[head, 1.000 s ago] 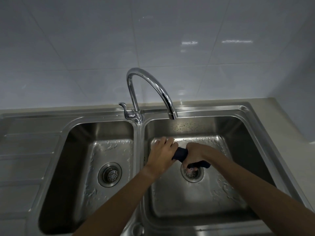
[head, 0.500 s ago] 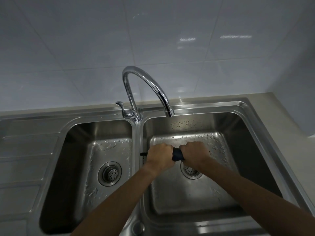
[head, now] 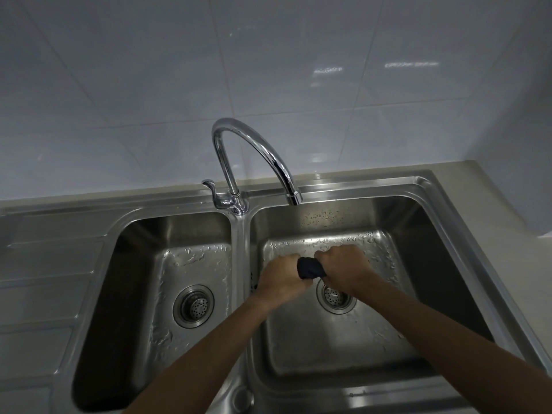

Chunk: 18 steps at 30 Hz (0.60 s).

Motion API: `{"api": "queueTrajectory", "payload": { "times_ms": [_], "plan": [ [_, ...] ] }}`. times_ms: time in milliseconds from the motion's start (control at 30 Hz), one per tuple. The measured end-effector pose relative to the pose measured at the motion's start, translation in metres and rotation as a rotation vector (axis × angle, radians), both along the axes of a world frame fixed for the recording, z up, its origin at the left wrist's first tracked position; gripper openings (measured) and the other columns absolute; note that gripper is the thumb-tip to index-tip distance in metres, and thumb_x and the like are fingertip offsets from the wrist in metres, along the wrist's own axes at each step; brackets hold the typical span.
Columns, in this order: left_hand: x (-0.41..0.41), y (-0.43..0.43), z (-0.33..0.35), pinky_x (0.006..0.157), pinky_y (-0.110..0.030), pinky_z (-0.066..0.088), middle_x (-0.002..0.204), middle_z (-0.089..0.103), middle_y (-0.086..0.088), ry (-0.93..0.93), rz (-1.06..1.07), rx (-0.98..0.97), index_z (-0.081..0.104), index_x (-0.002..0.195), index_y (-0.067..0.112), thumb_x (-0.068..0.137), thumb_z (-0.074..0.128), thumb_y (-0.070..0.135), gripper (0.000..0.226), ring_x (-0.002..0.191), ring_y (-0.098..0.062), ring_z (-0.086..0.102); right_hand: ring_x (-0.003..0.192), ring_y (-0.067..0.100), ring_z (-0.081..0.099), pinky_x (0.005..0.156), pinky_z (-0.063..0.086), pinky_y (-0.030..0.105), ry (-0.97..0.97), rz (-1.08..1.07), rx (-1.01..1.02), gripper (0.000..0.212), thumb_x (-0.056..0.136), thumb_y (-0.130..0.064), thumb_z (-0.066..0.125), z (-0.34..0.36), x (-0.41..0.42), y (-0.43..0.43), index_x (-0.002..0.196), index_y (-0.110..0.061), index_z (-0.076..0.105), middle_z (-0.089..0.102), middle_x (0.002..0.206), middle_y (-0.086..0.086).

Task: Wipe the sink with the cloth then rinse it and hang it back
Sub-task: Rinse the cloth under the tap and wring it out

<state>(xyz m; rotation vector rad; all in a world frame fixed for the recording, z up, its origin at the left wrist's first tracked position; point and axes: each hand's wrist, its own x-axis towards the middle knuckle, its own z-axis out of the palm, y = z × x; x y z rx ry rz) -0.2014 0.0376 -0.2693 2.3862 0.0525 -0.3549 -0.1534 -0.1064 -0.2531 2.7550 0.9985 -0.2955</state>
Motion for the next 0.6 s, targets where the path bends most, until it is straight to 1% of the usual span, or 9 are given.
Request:
{"api": "queueTrajectory", "payload": {
  "times_ms": [67,100,167,233,333,400,467,533,600],
  "plan": [
    [-0.001,0.004,-0.004,0.066,-0.029,0.044,0.097,0.061,0.001,-0.181,-0.04,0.298,0.054,0.103,0.018,0.073,0.068,0.031,0.036,0.082,-0.016,0.059,0.087,0.022,0.065,0.069,0.046,0.029,0.15,-0.124,-0.012,0.028,0.087,-0.036,0.054,0.003,0.002,0.0,0.107,-0.017,0.059,0.067,0.094,0.003],
    [-0.001,0.007,-0.006,0.07,-0.031,0.047,0.103,0.06,-0.001,-0.269,-0.058,0.39,0.052,0.11,0.018,0.069,0.072,0.033,0.048,0.088,-0.02,0.061,0.082,0.021,0.066,0.069,0.048,0.028,0.302,-0.21,0.016,0.027,0.085,-0.037,0.057,0.005,0.005,0.0,0.101,-0.016,0.061,0.066,0.086,0.002],
    [-0.002,0.01,-0.012,0.074,-0.035,0.05,0.106,0.061,-0.003,-0.437,-0.105,0.514,0.052,0.114,0.018,0.057,0.08,0.032,0.064,0.09,-0.023,0.062,0.063,0.021,0.066,0.061,0.052,0.026,0.751,-0.427,0.219,0.021,0.083,-0.032,0.065,0.01,0.012,-0.005,0.084,-0.011,0.061,0.063,0.066,0.001],
    [-0.004,0.009,-0.014,0.073,-0.035,0.052,0.108,0.062,-0.003,-0.566,-0.154,0.548,0.048,0.117,0.019,0.054,0.081,0.031,0.072,0.092,-0.023,0.062,0.049,0.018,0.061,0.053,0.052,0.025,1.147,-0.559,0.375,0.019,0.084,-0.024,0.068,0.022,0.017,-0.01,0.08,-0.008,0.059,0.062,0.059,0.005],
    [-0.003,0.006,-0.009,0.071,-0.034,0.053,0.107,0.062,-0.004,-0.632,-0.198,0.426,0.044,0.119,0.018,0.054,0.083,0.028,0.076,0.093,-0.023,0.062,0.062,0.025,0.058,0.062,0.05,0.033,1.438,-0.484,0.386,0.017,0.086,-0.026,0.067,0.035,0.02,-0.016,0.073,-0.015,0.068,0.066,0.068,0.008],
    [0.002,0.003,-0.004,0.063,-0.031,0.053,0.101,0.062,-0.006,-0.651,-0.213,0.348,0.046,0.114,0.016,0.054,0.083,0.016,0.07,0.085,-0.024,0.061,0.067,0.027,0.062,0.064,0.049,0.033,1.558,-0.43,0.342,0.02,0.088,-0.027,0.065,0.034,0.02,-0.015,0.07,-0.022,0.072,0.068,0.076,0.01],
    [0.008,0.003,0.001,0.052,-0.031,0.052,0.094,0.06,-0.007,-0.672,-0.259,0.338,0.051,0.106,0.014,0.051,0.08,0.001,0.064,0.077,-0.023,0.057,0.071,0.025,0.067,0.062,0.052,0.03,1.594,-0.406,0.306,0.01,0.088,-0.027,0.065,0.03,0.019,-0.012,0.089,-0.018,0.068,0.07,0.086,0.011],
    [0.014,0.004,0.006,0.047,-0.03,0.051,0.092,0.059,-0.006,-0.677,-0.327,0.403,0.059,0.101,0.011,0.046,0.079,-0.006,0.061,0.075,-0.021,0.055,0.067,0.019,0.066,0.061,0.054,0.025,1.531,-0.445,0.33,0.016,0.088,-0.023,0.066,0.027,0.018,-0.009,0.099,-0.012,0.062,0.071,0.087,0.008],
    [0.018,0.007,0.008,0.043,-0.029,0.049,0.092,0.06,-0.004,-0.67,-0.375,0.488,0.063,0.099,0.011,0.043,0.08,-0.007,0.061,0.072,-0.02,0.054,0.052,0.011,0.057,0.052,0.049,0.021,1.39,-0.516,0.4,0.011,0.087,-0.018,0.066,0.024,0.015,-0.004,0.091,-0.009,0.061,0.066,0.074,0.003]
  ]
}}
